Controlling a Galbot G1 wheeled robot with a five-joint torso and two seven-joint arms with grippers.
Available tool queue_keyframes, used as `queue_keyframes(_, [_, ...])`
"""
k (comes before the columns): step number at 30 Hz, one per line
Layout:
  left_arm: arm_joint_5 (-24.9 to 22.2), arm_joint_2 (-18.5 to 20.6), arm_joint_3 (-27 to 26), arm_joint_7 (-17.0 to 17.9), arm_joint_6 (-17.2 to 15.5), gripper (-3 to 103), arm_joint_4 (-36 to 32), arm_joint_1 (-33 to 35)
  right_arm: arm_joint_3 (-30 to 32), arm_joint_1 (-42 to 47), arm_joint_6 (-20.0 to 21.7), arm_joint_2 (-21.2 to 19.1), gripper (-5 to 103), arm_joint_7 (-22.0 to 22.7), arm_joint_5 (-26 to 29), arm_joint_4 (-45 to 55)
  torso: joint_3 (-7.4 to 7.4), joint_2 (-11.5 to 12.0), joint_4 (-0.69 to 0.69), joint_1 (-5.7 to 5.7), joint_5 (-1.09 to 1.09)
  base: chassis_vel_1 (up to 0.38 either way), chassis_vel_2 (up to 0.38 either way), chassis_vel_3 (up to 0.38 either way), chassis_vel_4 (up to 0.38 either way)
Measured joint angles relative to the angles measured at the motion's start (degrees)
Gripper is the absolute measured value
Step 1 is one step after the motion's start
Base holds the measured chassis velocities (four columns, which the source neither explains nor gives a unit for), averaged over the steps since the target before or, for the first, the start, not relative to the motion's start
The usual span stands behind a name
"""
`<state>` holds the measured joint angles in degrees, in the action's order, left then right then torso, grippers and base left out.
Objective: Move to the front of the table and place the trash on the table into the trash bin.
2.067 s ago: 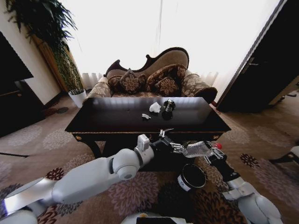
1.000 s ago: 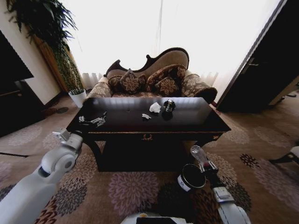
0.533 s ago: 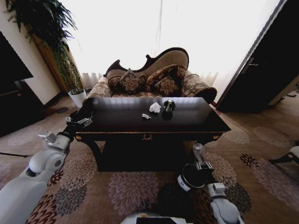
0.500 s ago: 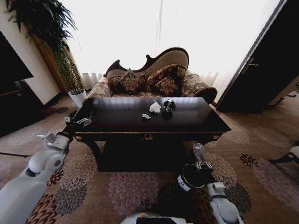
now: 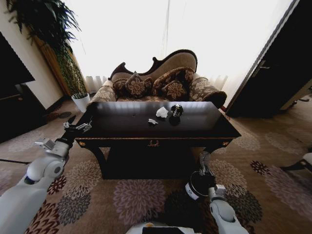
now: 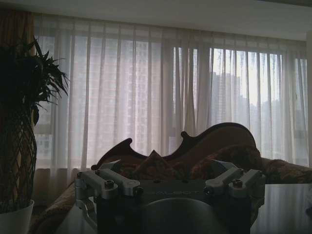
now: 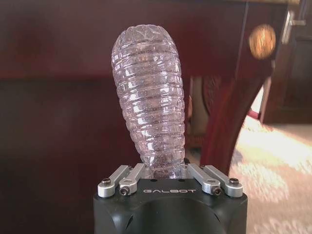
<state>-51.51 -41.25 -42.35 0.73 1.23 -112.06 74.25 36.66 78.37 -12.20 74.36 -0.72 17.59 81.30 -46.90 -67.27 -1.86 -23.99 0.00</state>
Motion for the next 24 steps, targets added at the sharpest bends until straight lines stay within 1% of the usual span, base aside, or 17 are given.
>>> queue_keyframes(2, [0.00, 0.00, 0.03, 0.01, -0.02, 100, -0.03, -0.01, -0.13, -2.54, -0.21, 0.26, 23, 0.04, 0.95, -4.64, 0.00, 0.00, -0.01, 0.00, 0.00, 0.000, 0.000, 0.000, 0.000])
queue_keyframes(3, [0.00, 0.00, 0.03, 0.01, -0.02, 100, -0.03, -0.01, -0.13, -2.54, -0.21, 0.26, 23, 0.04, 0.95, -4.64, 0.00, 0.00, -0.01, 0.00, 0.00, 0.000, 0.000, 0.000, 0.000])
queue_keyframes(4, [-0.01, 0.01, 0.05, 0.03, -0.04, 100, -0.05, -0.02, -0.21, -4.66, -0.27, 0.52, 23, 0.03, 1.66, -8.46, 0.00, 0.00, -0.01, 0.00, 0.00, 0.000, 0.000, 0.000, 0.000])
queue_keyframes(7, [-0.02, 0.02, 0.09, 0.07, -0.08, 100, -0.07, -0.03, -0.73, -8.62, 0.05, 0.92, 23, 0.01, 4.36, -14.48, 0.00, 0.00, 0.00, 0.00, 0.01, 0.000, 0.000, 0.000, 0.000])
queue_keyframes(13, [-0.03, 0.02, 0.11, 0.11, -0.10, 100, -0.09, -0.04, -0.94, -11.83, 0.30, 1.14, 23, 1.19, 3.66, -18.08, 0.00, 0.00, 0.01, -0.01, -0.01, 0.000, 0.000, 0.000, 0.000])
queue_keyframes(17, [-0.06, 0.02, 0.14, 0.13, -0.12, 100, -0.12, -0.06, 0.13, -15.53, -0.35, 0.88, 23, 1.61, 1.86, -27.17, 0.00, 0.00, 0.00, 0.00, 0.00, 0.000, 0.000, 0.000, 0.000])
queue_keyframes(20, [-0.07, 0.02, 0.14, 0.15, -0.13, 100, -0.14, -0.07, 0.44, -16.94, -1.13, 0.37, 23, 1.00, 2.07, -31.09, 0.00, 0.00, -0.01, 0.00, 0.00, 0.000, 0.000, 0.000, 0.000])
queue_keyframes(22, [-0.08, 0.02, 0.16, 0.16, -0.15, 100, -0.14, -0.07, 0.30, -18.46, -1.41, -0.11, 23, 0.31, 4.13, -34.65, 0.00, 0.00, -0.02, 0.00, 0.00, 0.000, 0.000, 0.000, 0.000])
queue_keyframes(24, [-0.08, 0.02, 0.16, 0.16, -0.16, 100, -0.14, -0.08, 0.20, -19.35, -1.58, -0.24, 23, -0.04, 4.37, -36.47, 0.01, 0.00, -0.01, 0.00, 0.00, 0.000, 0.000, 0.000, 0.000])
